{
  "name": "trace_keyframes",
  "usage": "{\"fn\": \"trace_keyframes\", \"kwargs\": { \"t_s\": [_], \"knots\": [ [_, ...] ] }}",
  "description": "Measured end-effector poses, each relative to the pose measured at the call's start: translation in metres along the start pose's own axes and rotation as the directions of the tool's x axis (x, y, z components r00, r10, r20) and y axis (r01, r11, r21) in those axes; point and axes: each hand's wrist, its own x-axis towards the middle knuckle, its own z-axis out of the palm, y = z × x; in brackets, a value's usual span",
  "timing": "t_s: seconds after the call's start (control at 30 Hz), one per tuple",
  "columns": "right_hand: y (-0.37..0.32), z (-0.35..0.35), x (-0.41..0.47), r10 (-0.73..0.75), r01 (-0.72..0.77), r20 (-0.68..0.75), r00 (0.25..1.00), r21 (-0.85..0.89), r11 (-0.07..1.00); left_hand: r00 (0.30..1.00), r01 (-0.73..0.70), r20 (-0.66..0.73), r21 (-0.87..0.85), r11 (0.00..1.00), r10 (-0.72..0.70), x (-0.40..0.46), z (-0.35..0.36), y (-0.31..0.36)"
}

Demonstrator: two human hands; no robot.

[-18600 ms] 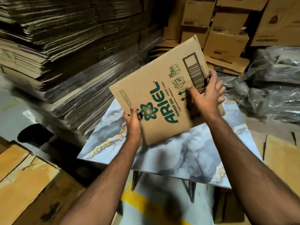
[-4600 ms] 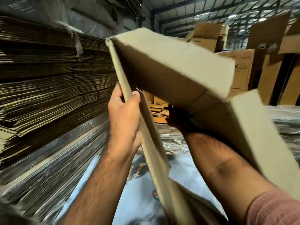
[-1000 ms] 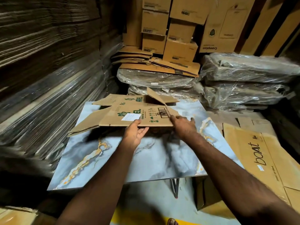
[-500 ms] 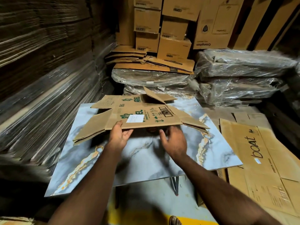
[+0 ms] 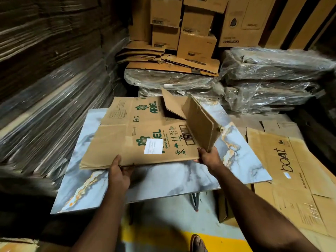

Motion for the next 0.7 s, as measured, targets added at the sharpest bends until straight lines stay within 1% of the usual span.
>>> {"fn": "trace_keyframes", "kwargs": {
  "t_s": [0.03, 0.07, 0.13, 0.17, 0.23, 0.3, 0.43, 0.57, 0.7],
  "knots": [
    [0.002, -0.003, 0.001, -0.001, 0.000, -0.014, 1.000, -0.011, 1.000, 1.000, -0.010, 0.011, 0.017, 1.000, 0.010, -0.001, -0.004, 0.002],
    [0.003, -0.007, 0.003, 0.008, -0.008, -0.027, 1.000, -0.013, 1.000, 0.999, -0.038, 0.023, 0.070, 0.997, 0.036, -0.002, -0.009, 0.003],
    [0.003, -0.018, 0.004, 0.024, -0.024, -0.025, 0.999, -0.029, 0.999, 0.991, -0.130, 0.072, 0.223, 0.966, 0.117, -0.009, -0.016, 0.005],
    [0.002, -0.022, 0.004, 0.024, -0.025, -0.016, 1.000, -0.039, 0.999, 0.982, -0.174, 0.120, 0.310, 0.935, 0.144, -0.011, -0.019, 0.005],
    [-0.001, -0.028, 0.003, -0.004, 0.004, -0.010, 1.000, -0.023, 1.000, 0.962, -0.255, 0.217, 0.480, 0.840, 0.168, -0.011, -0.022, 0.000],
    [-0.004, -0.034, 0.003, -0.037, 0.038, -0.024, 0.999, 0.029, 0.999, 0.950, -0.305, 0.238, 0.564, 0.767, 0.202, -0.016, -0.016, -0.003],
    [-0.011, -0.063, 0.009, -0.058, 0.061, -0.021, 0.998, 0.167, 0.984, 0.941, -0.336, 0.226, 0.542, 0.770, 0.251, -0.006, -0.007, -0.023],
    [-0.021, -0.126, 0.023, -0.098, 0.101, -0.022, 0.995, 0.235, 0.967, 0.945, -0.317, 0.244, 0.499, 0.807, 0.220, -0.029, 0.036, -0.068],
    [-0.033, -0.213, 0.040, -0.102, 0.123, -0.087, 0.991, 0.285, 0.951, 0.925, -0.369, 0.302, 0.555, 0.746, 0.233, -0.061, 0.105, -0.130]
  ]
}}
